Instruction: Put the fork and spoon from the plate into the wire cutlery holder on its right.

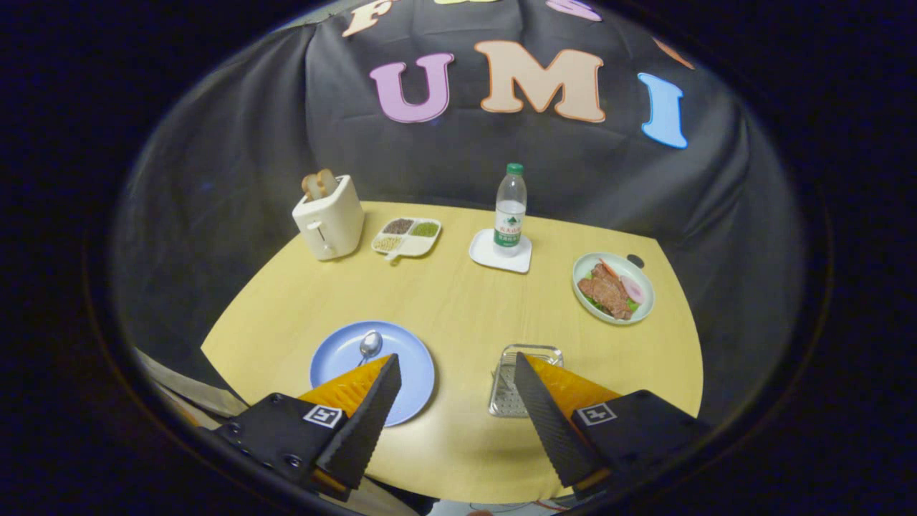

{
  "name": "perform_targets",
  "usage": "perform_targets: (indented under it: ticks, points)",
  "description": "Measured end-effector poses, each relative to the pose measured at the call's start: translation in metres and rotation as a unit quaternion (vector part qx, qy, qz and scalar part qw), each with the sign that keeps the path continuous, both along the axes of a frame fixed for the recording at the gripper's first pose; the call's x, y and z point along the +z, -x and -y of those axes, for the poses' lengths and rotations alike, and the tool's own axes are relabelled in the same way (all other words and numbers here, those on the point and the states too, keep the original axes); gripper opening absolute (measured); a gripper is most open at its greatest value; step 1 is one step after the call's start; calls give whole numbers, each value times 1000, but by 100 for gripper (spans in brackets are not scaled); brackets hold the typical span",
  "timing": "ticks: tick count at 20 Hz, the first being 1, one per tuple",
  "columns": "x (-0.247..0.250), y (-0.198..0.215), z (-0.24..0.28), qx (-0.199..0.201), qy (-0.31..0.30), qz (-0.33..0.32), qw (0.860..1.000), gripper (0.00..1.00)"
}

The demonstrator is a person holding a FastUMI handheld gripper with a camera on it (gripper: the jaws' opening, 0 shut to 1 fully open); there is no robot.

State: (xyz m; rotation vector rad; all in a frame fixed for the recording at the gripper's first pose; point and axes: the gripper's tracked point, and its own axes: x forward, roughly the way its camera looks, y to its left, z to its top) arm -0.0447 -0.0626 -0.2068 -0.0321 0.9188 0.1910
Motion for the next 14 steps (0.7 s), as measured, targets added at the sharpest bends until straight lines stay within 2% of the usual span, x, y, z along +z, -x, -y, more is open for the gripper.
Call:
perform_targets:
  ticks: [6, 14]
  points:
    - [-8, 19, -48, -18, 21, 63, 998, 100]
    - [-61, 43, -102, -51, -6, 43, 998, 100]
